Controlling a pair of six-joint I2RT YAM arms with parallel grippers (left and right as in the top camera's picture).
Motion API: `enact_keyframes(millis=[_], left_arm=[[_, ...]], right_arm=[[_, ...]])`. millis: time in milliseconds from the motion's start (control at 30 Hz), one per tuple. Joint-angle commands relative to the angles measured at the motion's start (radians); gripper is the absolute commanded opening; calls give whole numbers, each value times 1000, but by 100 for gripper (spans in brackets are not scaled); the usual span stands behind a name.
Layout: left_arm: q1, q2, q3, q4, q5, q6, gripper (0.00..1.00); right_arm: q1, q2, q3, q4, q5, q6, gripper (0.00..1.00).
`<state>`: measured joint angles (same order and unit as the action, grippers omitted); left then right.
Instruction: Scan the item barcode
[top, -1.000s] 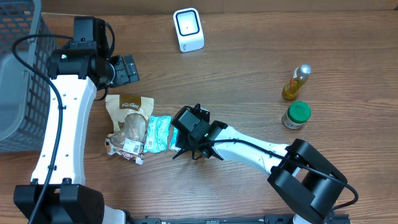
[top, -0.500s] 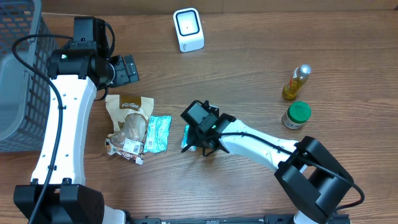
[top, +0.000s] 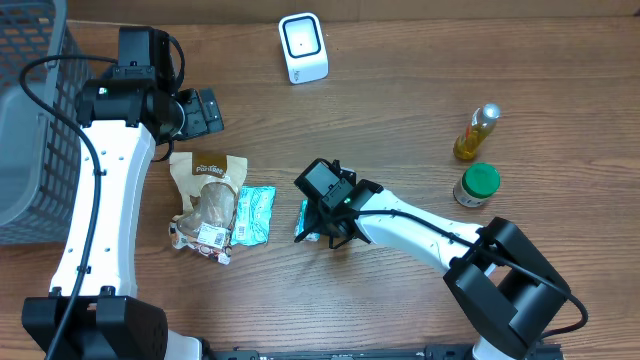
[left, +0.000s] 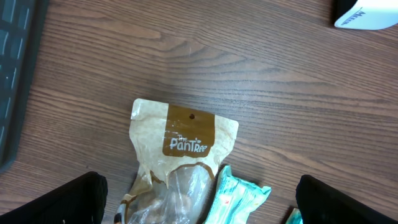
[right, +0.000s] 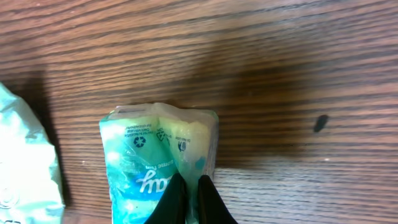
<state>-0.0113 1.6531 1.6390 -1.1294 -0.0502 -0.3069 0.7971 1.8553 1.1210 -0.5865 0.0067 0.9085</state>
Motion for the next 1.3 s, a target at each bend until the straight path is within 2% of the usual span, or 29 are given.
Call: enact_keyframes(millis=[0,500,633,767,1067,1267], left_arm=[[2,-6,13,4,-9,15,100],[2,-6,13,4,-9,15,100],[2,-6,13,4,-9,15,99],[2,-6,13,4,-9,15,100],[2,-6,13,3,-9,15,100],[2,-6,13,4,-9,15,100]], right_arm=[[-37,-12,-7,-32,25,-27,4],[-85,-15,-7,-70,11,-28,4],[-86,-15,14,-90,11,-131,4],[-86,-15,63,-133,11,-207,20],[-86,-15,213,-284,18,-256,56],[-86,-15,348,-409,-19,-301,57]])
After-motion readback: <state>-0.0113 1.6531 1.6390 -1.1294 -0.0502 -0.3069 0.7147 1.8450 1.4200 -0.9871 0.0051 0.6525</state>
